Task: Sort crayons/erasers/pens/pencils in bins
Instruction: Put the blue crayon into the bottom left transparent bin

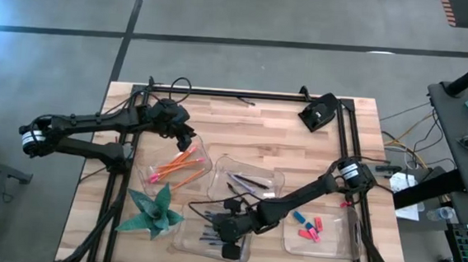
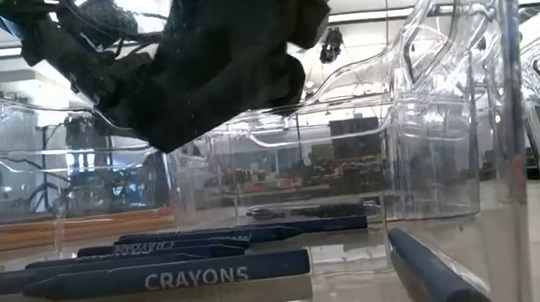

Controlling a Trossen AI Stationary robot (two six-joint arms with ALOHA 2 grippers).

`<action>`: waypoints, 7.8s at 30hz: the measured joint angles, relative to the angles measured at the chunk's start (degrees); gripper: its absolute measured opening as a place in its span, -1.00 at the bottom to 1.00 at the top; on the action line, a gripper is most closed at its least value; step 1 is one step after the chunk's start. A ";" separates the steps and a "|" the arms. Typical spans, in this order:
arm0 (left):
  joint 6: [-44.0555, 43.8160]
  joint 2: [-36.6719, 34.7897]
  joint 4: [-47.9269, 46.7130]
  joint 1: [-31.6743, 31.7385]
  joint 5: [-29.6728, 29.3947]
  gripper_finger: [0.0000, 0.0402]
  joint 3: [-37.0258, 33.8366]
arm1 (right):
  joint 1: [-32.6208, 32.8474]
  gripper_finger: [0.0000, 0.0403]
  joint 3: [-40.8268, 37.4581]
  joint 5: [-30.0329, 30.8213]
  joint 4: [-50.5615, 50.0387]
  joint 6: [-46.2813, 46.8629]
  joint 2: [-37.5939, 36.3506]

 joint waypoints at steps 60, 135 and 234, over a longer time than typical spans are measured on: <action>9.11 0.17 14.05 -0.04 -4.41 -0.57 0.04 | -60.21 -0.10 -19.82 -4.40 8.13 -10.17 -15.51; 9.05 0.22 13.62 0.00 -5.88 -0.57 0.04 | -64.57 -0.94 18.23 -10.84 -28.74 -36.23 11.49; 0.73 -0.46 9.92 0.00 -4.64 -0.57 0.02 | -0.28 -0.93 -4.44 1.50 3.28 2.45 -4.44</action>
